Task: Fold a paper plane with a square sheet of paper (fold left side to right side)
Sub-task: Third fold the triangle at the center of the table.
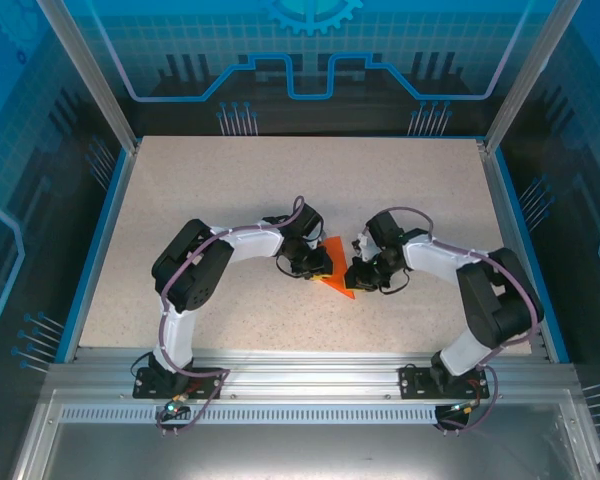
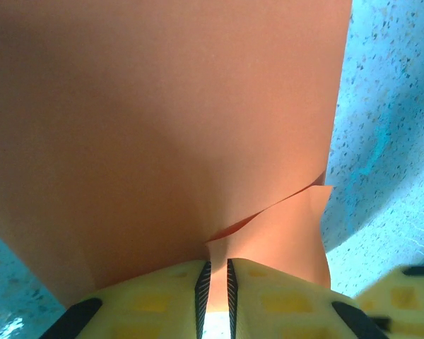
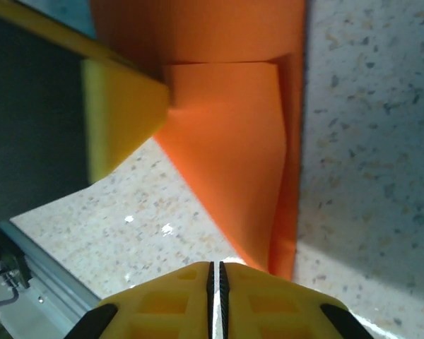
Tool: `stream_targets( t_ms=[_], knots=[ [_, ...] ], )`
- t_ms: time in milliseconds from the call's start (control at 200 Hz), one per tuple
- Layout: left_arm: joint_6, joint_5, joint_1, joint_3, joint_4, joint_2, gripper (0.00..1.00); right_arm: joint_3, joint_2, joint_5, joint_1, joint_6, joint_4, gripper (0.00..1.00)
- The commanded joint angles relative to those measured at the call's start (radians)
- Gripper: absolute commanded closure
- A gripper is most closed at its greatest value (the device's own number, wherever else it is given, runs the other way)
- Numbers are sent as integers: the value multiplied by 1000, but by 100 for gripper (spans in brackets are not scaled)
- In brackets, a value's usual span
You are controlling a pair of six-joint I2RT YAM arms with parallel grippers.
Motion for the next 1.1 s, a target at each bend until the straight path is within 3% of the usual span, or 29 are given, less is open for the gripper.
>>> stream_targets(
  t_ms=[0, 395, 585, 810, 1095],
  knots=[
    [12, -93, -5, -11, -93, 43, 79, 6, 54, 33, 6, 18, -15, 88],
    [24, -63, -7, -30, -63, -68, 73, -57, 105, 119, -1, 28, -35, 92],
    [24, -9, -49, -61, -51, -139, 74, -58, 105, 152, -4, 30, -38, 95],
    [-24, 38, -99, -64, 14, -114, 79, -55, 117, 158, -4, 25, -42, 95],
    [-58, 61, -101, -32, 45, -41, 83, -56, 113, 160, -5, 22, -46, 96]
  ],
)
